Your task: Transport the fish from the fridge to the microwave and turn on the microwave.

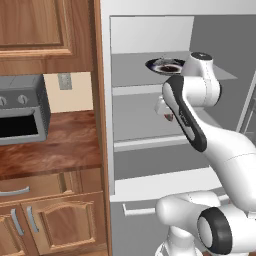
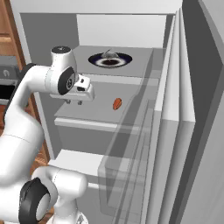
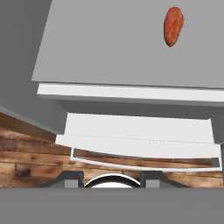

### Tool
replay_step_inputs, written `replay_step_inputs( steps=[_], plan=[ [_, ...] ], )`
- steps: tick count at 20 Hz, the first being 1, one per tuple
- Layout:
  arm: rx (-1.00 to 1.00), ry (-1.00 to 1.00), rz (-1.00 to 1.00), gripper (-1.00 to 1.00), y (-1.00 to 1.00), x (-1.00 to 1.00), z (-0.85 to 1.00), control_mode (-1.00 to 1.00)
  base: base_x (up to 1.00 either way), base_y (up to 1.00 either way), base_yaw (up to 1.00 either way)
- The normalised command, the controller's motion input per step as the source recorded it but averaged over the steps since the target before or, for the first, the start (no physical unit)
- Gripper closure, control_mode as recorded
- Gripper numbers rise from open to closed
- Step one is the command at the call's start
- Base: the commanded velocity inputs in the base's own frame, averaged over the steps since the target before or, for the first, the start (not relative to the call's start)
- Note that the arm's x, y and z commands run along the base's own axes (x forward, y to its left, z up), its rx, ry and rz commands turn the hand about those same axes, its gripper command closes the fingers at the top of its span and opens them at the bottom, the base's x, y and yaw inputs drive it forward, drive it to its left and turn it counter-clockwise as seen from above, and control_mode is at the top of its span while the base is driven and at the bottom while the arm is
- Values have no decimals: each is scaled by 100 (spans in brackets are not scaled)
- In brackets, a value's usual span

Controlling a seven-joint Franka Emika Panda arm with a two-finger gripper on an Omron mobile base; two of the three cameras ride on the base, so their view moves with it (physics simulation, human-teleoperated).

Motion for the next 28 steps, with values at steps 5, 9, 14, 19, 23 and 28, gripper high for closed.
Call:
replay_step_inputs(
  steps=[5,9,14,19,23,28],
  plan=[
    [0,0,0,-100,0,-6,0,-100,0,0,0],
    [-1,-17,0,-100,0,-17,2,-100,0,0,0],
    [-10,-25,-10,-100,5,-9,19,-100,0,0,0],
    [-10,-9,-25,-100,4,0,39,-100,0,0,0],
    [-2,0,-28,-100,0,0,55,-100,0,0,0],
    [0,0,-23,-100,-1,0,59,-100,0,0,0]
  ],
)
